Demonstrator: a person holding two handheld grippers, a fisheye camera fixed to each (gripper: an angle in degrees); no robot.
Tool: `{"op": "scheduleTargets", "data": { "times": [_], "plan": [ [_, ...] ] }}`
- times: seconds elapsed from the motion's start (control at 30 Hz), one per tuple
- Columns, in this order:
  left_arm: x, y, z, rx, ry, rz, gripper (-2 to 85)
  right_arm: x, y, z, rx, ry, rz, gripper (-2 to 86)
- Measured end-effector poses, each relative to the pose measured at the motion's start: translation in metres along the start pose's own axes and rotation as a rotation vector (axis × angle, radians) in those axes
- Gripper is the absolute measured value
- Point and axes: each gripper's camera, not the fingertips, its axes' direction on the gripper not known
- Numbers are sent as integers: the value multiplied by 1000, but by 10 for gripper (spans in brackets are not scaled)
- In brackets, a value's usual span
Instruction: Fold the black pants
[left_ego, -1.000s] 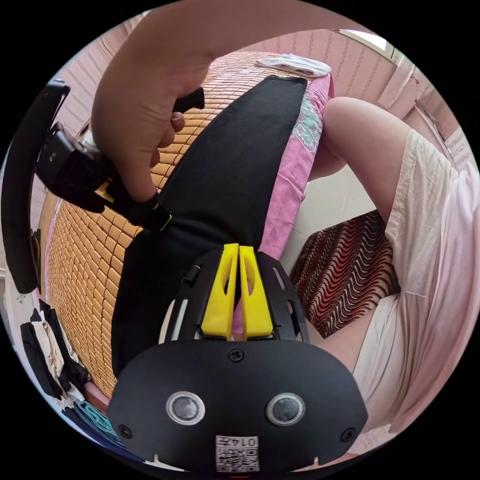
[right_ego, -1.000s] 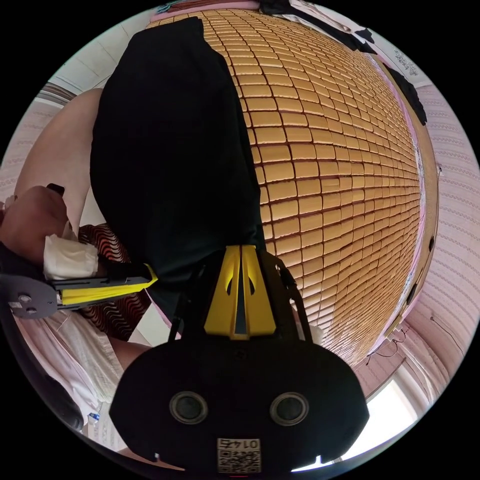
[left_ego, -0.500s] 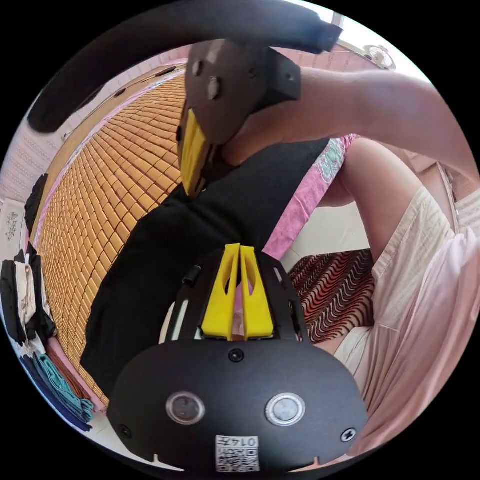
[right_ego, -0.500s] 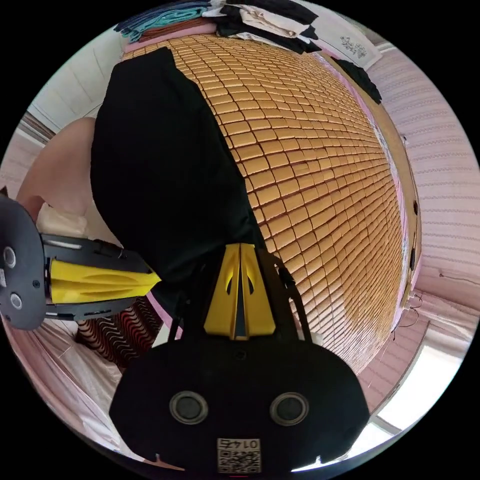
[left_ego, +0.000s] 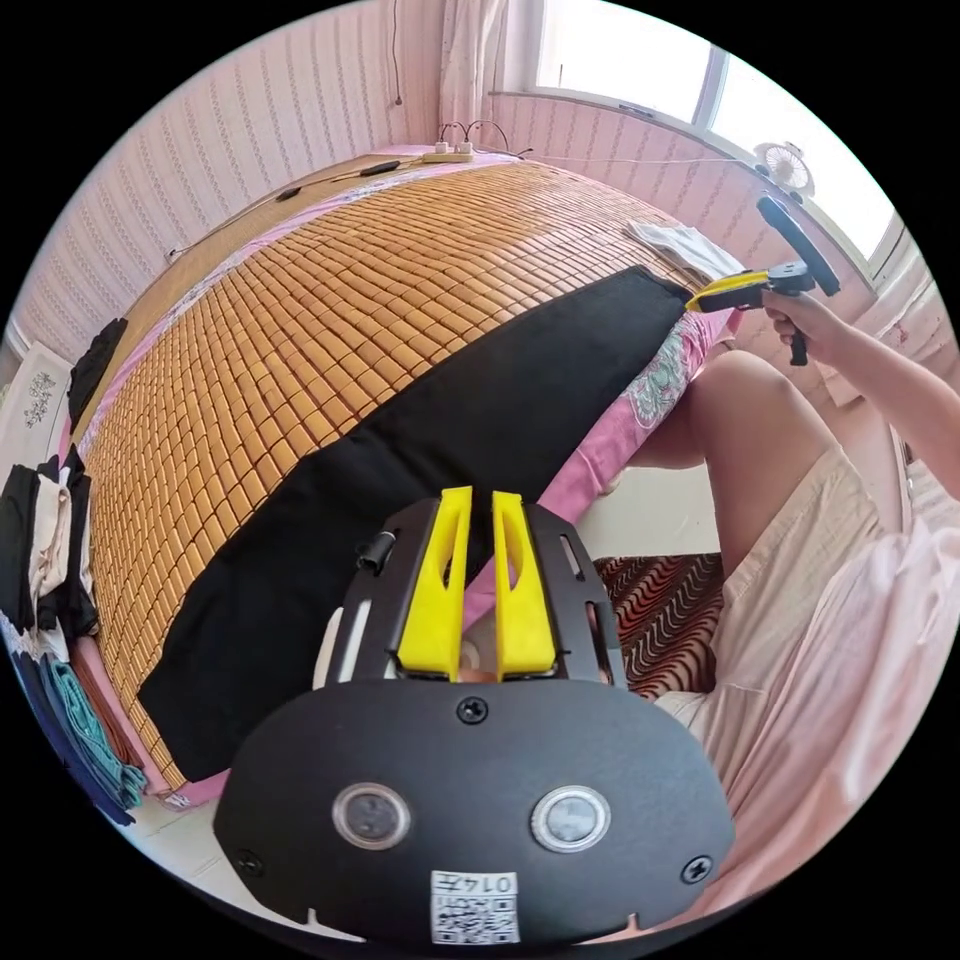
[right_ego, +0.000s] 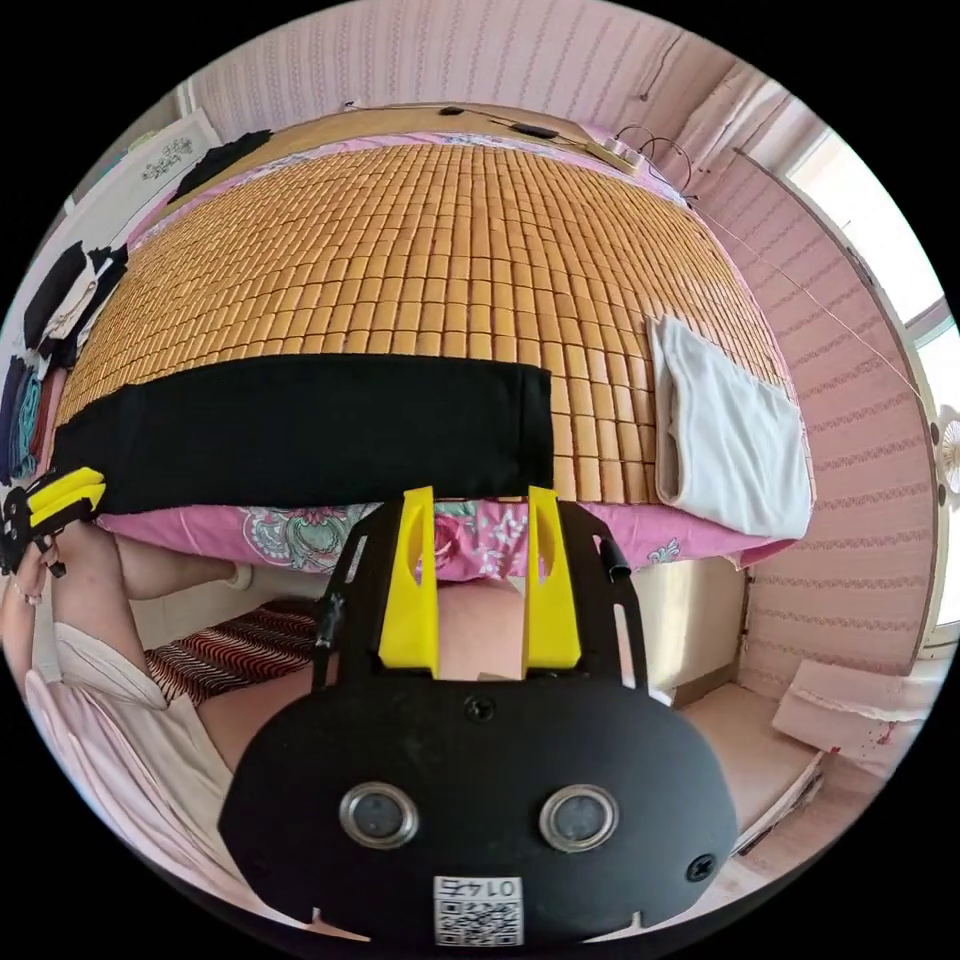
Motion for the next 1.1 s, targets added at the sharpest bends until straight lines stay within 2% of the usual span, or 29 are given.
{"op": "scheduleTargets", "data": {
  "times": [0.17,0.37,0.8,0.97,1.1],
  "plan": [
    [-15,-16,15,-141,1,-75,82,62,-3,25,-18,-81,95,152],
    [-21,-29,47,-282,-2,-91,94,96,-1,44,-50,-116,79,116],
    [-25,-37,53,-304,-65,-72,88,164,28,53,-39,-88,16,53],
    [-33,-35,54,-319,-60,-54,82,222,46,54,11,-337,161,39],
    [-39,-33,55,-328,-63,-34,76,280,71,47,164,-639,307,32]
  ]
}}
